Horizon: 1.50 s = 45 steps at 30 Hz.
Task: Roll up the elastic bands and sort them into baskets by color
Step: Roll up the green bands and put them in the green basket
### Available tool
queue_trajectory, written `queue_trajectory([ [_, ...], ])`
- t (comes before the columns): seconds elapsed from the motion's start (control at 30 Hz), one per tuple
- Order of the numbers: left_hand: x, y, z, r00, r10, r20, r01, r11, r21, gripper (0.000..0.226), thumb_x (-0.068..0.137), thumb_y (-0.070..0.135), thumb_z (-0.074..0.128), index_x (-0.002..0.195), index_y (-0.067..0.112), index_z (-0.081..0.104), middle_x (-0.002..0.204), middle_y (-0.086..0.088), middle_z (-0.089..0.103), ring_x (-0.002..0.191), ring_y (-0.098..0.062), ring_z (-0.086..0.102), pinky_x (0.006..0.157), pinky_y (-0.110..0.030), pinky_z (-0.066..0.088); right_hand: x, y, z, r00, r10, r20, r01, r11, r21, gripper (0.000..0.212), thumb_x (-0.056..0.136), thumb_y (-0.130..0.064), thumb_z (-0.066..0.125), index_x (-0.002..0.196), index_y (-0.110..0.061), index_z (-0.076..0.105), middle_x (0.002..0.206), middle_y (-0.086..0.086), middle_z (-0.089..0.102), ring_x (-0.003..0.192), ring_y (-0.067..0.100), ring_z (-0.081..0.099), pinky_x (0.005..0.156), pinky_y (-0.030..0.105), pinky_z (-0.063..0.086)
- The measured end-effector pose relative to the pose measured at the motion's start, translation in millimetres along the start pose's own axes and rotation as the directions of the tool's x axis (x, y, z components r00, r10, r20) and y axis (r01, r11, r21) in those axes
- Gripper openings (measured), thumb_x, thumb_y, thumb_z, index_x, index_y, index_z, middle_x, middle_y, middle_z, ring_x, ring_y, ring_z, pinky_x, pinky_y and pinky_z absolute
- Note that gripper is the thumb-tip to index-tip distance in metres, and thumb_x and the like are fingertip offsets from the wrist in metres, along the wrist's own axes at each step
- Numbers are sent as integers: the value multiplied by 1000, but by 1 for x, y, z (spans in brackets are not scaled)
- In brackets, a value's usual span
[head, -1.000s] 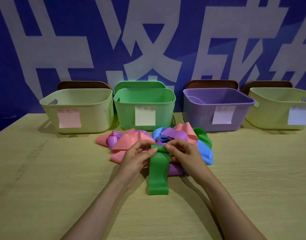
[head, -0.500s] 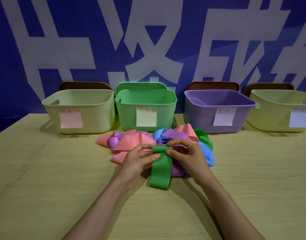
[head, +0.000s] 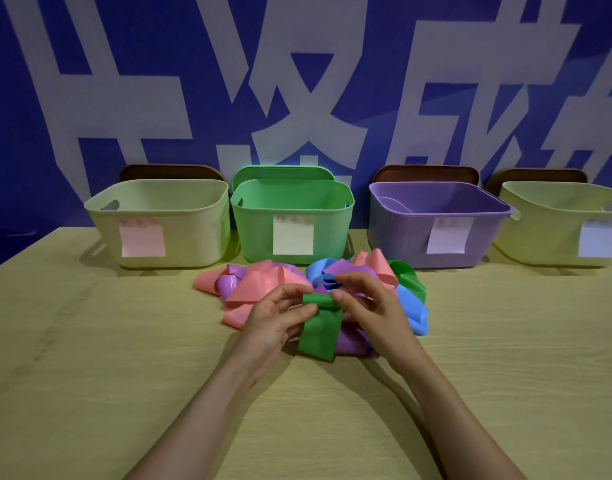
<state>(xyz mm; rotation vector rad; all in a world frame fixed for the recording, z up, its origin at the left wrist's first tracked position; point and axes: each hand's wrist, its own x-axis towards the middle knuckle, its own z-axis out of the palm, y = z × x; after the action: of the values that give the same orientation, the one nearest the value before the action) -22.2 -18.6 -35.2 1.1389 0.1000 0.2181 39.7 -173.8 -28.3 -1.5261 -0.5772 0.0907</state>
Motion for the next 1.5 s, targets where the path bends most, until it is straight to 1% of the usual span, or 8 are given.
queue_trajectory([
  [0.27,-1,-1,3,997,-76,15,76,997,7,32,74,1,66,105,7,61,96,-9,72,83,-19,70,70,-28,59,0,1,-2,1000,9,11,-8,998,-66,12,79,-5,72,88,-12,71,82,0,72,80,5,66,78,21,54],
  [0.47,1,-1,2,998,-58,-20,58,998,-6,15,81,1,63,95,6,61,83,-7,72,73,-14,69,62,-23,56,-2,1,-1,995,-49,83,54,997,-60,16,75,6,72,85,-7,68,88,-3,69,85,3,64,81,16,49],
  [0.63,0,-1,0,1000,-21,6,20,999,28,18,82,-3,61,98,6,61,91,-8,71,82,-18,69,69,-29,57,-1,2,1,999,14,45,-14,1000,-12,23,81,-7,71,101,-16,64,98,-4,70,87,5,65,80,20,53],
  [0.83,0,0,2,1000,22,5,-22,999,45,27,80,-6,62,101,10,60,97,-4,71,86,-17,68,69,-29,57,-2,2,2,991,108,79,-107,994,-15,12,88,-16,63,96,-8,64,88,25,65,74,18,62,70,31,54],
  [1.1,1,-1,3,999,-46,-14,46,998,-33,15,82,2,61,97,6,60,85,-6,72,73,-14,69,65,-22,57,-3,0,1,997,44,62,-42,999,-29,24,85,-4,67,97,-24,68,90,5,68,80,6,65,75,23,55],
  [1.27,1,0,1,999,-25,-26,24,999,-30,13,84,-3,59,93,6,59,79,-4,72,67,-12,68,56,-19,53,-3,-1,0,993,33,116,-27,998,-56,28,84,2,65,103,-19,66,95,2,68,83,12,66,79,25,56],
  [1.37,1,-1,0,1000,2,-25,-1,1000,18,16,83,-6,59,92,6,60,81,-4,70,66,-11,67,54,-17,50,-3,0,2,994,59,95,-60,998,7,27,86,-7,66,112,-11,61,90,5,66,78,8,67,69,22,55],
  [1.5,1,-4,-1,1000,19,-25,-17,996,88,21,80,-9,62,91,8,61,85,-2,69,67,-11,65,54,-18,47,0,4,4,989,133,67,-134,991,4,16,88,-14,63,99,-3,62,83,15,66,67,15,66,64,26,58],
])
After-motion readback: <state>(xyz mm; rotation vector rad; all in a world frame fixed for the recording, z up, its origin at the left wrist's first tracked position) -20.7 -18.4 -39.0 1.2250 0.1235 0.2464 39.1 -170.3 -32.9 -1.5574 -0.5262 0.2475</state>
